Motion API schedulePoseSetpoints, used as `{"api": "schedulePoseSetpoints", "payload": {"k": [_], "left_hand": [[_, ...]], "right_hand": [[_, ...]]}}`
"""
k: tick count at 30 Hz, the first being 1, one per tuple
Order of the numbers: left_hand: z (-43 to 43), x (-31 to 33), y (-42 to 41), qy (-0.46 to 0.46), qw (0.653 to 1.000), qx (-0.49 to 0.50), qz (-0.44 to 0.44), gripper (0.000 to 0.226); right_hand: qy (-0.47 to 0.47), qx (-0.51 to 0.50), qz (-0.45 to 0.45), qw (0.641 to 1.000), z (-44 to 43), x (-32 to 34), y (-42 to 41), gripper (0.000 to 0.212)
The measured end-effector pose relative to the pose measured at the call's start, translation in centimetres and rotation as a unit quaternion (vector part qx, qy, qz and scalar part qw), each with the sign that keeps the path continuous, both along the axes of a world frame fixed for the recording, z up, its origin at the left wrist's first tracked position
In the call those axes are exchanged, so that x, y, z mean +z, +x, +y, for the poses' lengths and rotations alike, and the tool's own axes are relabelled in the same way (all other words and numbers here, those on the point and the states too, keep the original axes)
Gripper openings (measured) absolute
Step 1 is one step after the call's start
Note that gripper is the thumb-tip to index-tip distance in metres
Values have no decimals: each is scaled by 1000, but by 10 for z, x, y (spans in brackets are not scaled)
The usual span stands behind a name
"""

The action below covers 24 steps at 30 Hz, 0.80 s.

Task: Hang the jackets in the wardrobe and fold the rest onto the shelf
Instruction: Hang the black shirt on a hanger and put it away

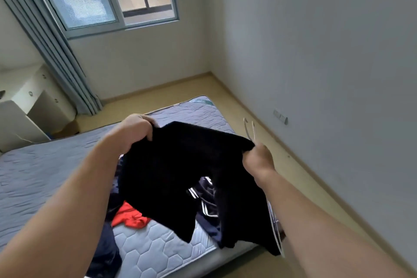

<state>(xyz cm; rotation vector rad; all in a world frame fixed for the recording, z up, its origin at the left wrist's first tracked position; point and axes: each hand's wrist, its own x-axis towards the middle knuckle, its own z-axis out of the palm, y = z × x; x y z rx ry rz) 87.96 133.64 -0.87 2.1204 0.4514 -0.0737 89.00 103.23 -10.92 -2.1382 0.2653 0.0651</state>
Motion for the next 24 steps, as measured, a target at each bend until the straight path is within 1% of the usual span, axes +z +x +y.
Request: {"api": "schedulePoseSetpoints", "payload": {"k": [1, 2, 3, 4, 5, 6, 7, 9, 11, 13, 15, 17, 18, 20, 22, 24], "left_hand": [[3, -6, 0, 79, 989, -87, 85, 33], [2, -11, -1, 141, 958, -179, 173, 30], [-2, -14, -2, 181, 921, -247, 241, 33], [-7, -19, -2, 184, 896, -283, 288, 38], [-13, -22, 1, 163, 889, -290, 314, 40], [-21, -26, 6, 132, 895, -286, 315, 40], [-30, -28, 13, 104, 908, -278, 295, 36], [-46, -36, 36, 60, 949, -231, 205, 26], [-63, -46, 59, -9, 982, -157, 106, 25], [-81, -55, 77, -77, 990, -114, 38, 32], [-100, -66, 89, -114, 987, -115, 10, 35], [-120, -77, 95, -146, 979, -141, 19, 33], [-132, -84, 96, -160, 974, -157, 43, 32], [-158, -96, 93, -189, 959, -180, 111, 40], [-178, -107, 89, -221, 942, -177, 181, 52], [-193, -118, 87, -273, 907, -192, 255, 53]], "right_hand": [[7, -2, -18, 1000, -3, 6, 4, 26], [14, -4, -36, 999, -5, 12, 8, 27], [24, -1, -54, 998, -6, 17, 10, 29], [37, 7, -71, 997, -7, 23, 12, 32], [47, 17, -85, 995, -7, 28, 13, 34], [54, 30, -99, 993, -6, 33, 12, 36], [56, 44, -110, 991, -5, 38, 11, 38], [58, 66, -116, 989, -4, 43, 9, 46], [59, 77, -113, 989, -5, 46, 7, 54], [53, 88, -116, 988, -9, 46, 5, 58], [57, 101, -117, 986, -17, 49, 2, 63], [57, 111, -119, 985, -27, 53, 0, 68], [51, 115, -119, 985, -32, 55, -2, 68], [36, 124, -126, 984, -40, 60, -5, 70], [21, 130, -133, 982, -45, 62, -10, 71], [2, 137, -130, 982, -48, 62, -16, 71]]}}
